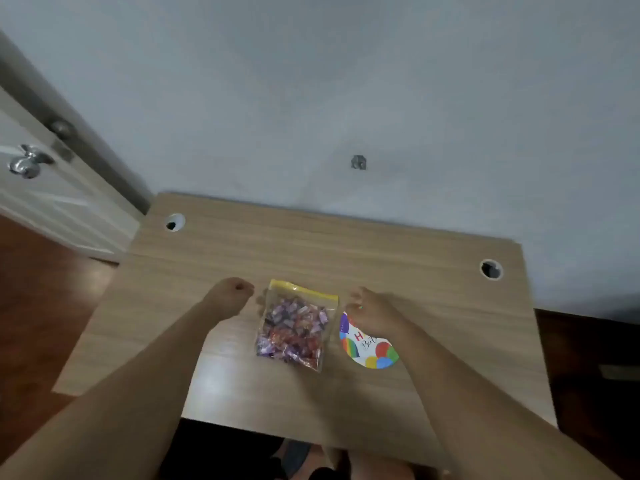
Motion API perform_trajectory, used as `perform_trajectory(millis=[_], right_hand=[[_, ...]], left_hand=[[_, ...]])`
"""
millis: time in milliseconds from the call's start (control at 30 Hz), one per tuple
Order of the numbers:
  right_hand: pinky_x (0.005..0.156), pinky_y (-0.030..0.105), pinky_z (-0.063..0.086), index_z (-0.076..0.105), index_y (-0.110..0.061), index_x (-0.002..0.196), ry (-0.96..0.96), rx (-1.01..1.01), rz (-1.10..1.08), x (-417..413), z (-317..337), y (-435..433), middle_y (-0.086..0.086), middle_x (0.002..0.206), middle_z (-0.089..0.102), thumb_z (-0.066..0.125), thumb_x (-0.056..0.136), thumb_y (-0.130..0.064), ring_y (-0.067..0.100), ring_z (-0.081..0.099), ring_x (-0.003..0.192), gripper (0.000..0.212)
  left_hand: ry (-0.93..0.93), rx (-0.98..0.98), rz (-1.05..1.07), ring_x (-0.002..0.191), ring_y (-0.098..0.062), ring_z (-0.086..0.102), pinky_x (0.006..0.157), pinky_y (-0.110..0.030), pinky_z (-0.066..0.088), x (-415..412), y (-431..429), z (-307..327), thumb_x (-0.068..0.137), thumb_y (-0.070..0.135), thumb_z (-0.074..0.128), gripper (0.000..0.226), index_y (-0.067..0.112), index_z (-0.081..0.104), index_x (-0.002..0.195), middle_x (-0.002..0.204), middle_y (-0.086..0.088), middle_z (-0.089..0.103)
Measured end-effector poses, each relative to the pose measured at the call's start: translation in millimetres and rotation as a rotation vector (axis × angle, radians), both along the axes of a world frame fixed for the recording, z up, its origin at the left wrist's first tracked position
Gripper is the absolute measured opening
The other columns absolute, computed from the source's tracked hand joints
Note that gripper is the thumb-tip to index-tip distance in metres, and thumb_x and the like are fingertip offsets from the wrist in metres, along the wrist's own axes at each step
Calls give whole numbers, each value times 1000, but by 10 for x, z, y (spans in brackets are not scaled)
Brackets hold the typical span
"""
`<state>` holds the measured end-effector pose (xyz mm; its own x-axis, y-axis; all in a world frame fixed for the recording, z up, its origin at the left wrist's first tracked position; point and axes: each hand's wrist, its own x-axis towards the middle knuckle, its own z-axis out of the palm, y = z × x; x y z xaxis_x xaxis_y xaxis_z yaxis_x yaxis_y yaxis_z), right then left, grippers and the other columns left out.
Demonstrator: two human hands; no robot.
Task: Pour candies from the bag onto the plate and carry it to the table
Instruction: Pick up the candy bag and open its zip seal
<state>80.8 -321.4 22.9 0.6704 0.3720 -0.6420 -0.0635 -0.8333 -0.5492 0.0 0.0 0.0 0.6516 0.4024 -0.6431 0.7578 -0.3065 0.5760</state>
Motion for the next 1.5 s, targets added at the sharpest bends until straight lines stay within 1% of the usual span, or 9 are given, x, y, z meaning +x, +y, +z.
perform_trajectory(millis=[267, 533, 667, 767, 933, 1033, 1200, 1400, 1500], right_hand=[[89, 34, 52, 52, -25, 131, 212, 101, -70, -766, -616, 282, -7, 113, 65, 52, 106, -41, 13, 63, 103, 30], [121, 55, 44, 19, -40, 165, 377, 257, -99, -810, -837, 216, -14, 167, 42, 61, 88, -64, 16, 45, 150, 91], [123, 51, 41, 12, -25, 171, 400, 231, -86, -789, -604, 190, -7, 174, 29, 57, 104, -46, 22, 34, 159, 83], [121, 44, 41, 29, -19, 165, 374, 202, -20, -790, -519, 129, -7, 160, 46, 54, 109, -38, 23, 42, 154, 64], [105, 36, 53, 73, -17, 123, -15, 29, 57, -652, -392, 13, 0, 129, 76, 54, 107, -33, 20, 68, 120, 29], [93, 40, 57, 68, -22, 103, -241, 122, -18, -583, -270, -6, -6, 108, 77, 61, 103, -32, 14, 69, 96, 12], [97, 24, 35, 64, -16, 128, -448, 175, 134, -466, -113, 38, 1, 130, 62, 64, 101, -26, 20, 57, 118, 30], [119, 38, 40, 54, -16, 152, -252, 116, 281, -481, 20, 62, 1, 151, 61, 58, 107, -30, 22, 51, 141, 47], [97, 29, 47, 68, -21, 138, -161, 118, 237, -507, 52, 51, -8, 119, 76, 58, 107, -27, 9, 65, 110, 33]], left_hand=[[111, -180, 57, 91, -25, 61, 72, -31, 49, -407, -254, -480, 105, 21, 58, 23, 5, 75, 106, 99, -11, 68], [80, -442, 335, 73, -19, 65, 63, -29, 60, -441, -643, -636, 102, 37, 70, 27, 11, 74, 105, 90, -11, 71], [100, -411, 361, 74, -18, 67, 61, -28, 61, -487, -754, -687, 98, 44, 76, 27, 19, 74, 108, 87, -4, 73], [46, -344, 401, 68, -23, 65, 67, -36, 58, -543, -794, -779, 100, 15, 68, 13, 16, 80, 96, 81, -11, 75], [-147, -109, 198, 84, -24, 75, 87, -45, 64, -710, -838, -743, 102, 31, 69, 16, 26, 83, 98, 91, 0, 81], [-248, 35, 56, 92, -22, 72, 84, -34, 57, -829, -863, -610, 105, 27, 65, 21, 21, 83, 113, 100, 2, 80], [-387, 101, 0, 98, -19, 69, 82, -16, 47, -986, -867, -509, 102, 17, 71, 15, 30, 79, 105, 104, 3, 76], [-437, 72, 35, 102, -20, 71, 87, -20, 50, -1068, -942, -461, 101, 12, 73, 15, 12, 83, 111, 108, -4, 78], [-442, 44, 49, 105, -20, 72, 89, -15, 50, -1121, -993, -415, 102, 12, 72, 16, 11, 83, 113, 110, -5, 78]])
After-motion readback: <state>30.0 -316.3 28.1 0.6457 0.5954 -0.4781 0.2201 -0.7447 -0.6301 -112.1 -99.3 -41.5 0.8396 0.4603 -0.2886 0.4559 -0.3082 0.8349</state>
